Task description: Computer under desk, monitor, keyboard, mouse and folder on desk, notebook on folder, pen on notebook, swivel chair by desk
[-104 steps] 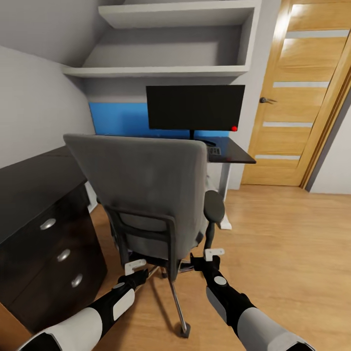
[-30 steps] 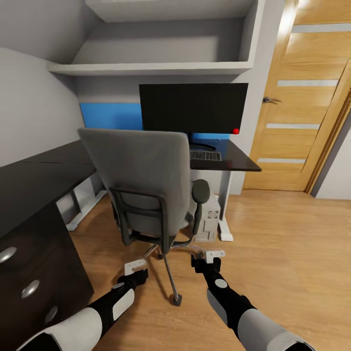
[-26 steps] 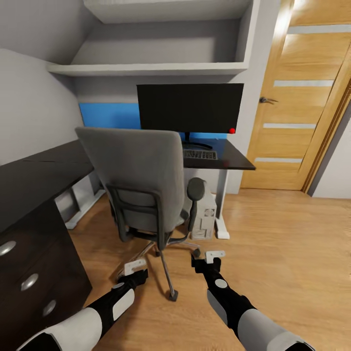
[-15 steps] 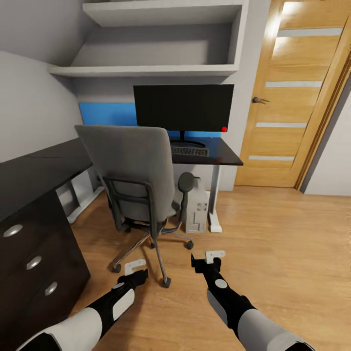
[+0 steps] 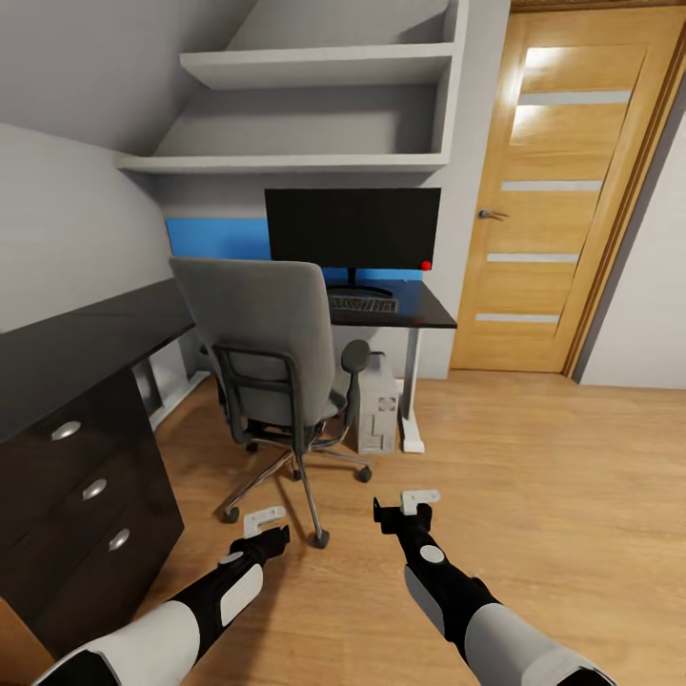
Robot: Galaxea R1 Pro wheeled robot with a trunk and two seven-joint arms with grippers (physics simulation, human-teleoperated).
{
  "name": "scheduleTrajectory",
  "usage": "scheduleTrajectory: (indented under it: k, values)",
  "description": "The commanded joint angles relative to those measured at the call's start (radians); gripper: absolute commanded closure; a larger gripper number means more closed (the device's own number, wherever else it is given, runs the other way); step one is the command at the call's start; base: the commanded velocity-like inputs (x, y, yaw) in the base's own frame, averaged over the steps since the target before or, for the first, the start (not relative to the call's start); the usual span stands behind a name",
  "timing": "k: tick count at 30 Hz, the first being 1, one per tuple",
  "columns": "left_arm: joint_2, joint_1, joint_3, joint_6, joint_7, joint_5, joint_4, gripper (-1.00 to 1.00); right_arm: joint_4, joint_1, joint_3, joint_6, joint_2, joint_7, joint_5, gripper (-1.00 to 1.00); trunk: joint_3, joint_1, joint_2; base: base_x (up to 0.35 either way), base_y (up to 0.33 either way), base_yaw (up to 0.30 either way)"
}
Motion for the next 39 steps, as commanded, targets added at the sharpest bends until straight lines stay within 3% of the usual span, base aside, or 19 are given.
scheduleTrajectory:
  k: [1,11,15,23,27,30,32,33,39]
  values:
    - [0.0,-0.001,-0.008,-0.004,0.006,0.009,0.0,-1.0,0.001,-0.001,0.008,-0.005,0.0,-0.006,-0.01,-1.0,0.002,-0.004,0.007,-0.049,-0.001,0.0]
    - [0.002,-0.001,-0.004,-0.007,0.008,0.009,-0.001,-1.0,0.002,-0.001,0.001,-0.018,-0.007,-0.009,-0.007,-1.0,0.034,-0.043,0.077,-0.013,0.0,0.0]
    - [0.001,-0.001,-0.006,-0.008,0.009,0.009,-0.001,-1.0,0.002,0.011,0.001,-0.109,-0.008,-0.019,-0.007,-1.0,0.046,-0.058,0.105,0.0,0.0,0.0]
    - [0.0,-0.001,-0.008,-0.012,0.009,0.013,0.001,-1.0,0.0,0.059,0.002,-0.181,-0.007,-0.081,-0.007,-1.0,0.071,-0.089,0.161,0.0,0.0,0.0]
    - [-0.001,0.01,-0.009,-0.127,0.004,0.012,0.025,-1.0,-0.005,0.131,0.002,-0.296,-0.007,-0.142,-0.002,-1.0,0.084,-0.104,0.189,0.0,0.0,0.0]
    - [-0.009,0.024,-0.011,-0.17,0.002,0.011,0.061,-1.0,0.001,0.164,0.003,-0.351,-0.008,-0.175,0.0,-1.0,0.093,-0.115,0.21,0.0,0.0,0.0]
    - [-0.028,0.04,-0.011,-0.198,0.003,0.01,0.096,-1.0,0.008,0.185,0.003,-0.373,-0.008,-0.185,0.001,-1.0,0.099,-0.123,0.224,0.0,0.0,0.0]
    - [-0.049,0.064,-0.011,-0.248,0.003,0.01,0.162,-1.0,0.027,0.25,0.004,-0.437,-0.007,-0.198,0.003,-1.0,0.103,-0.127,0.231,0.0,0.0,0.0]
    - [-0.057,0.111,-0.01,-0.376,0.002,0.01,0.238,-1.0,0.058,0.295,0.006,-0.515,-0.005,-0.203,0.003,-1.0,0.121,-0.15,0.273,0.0,0.0,0.0]
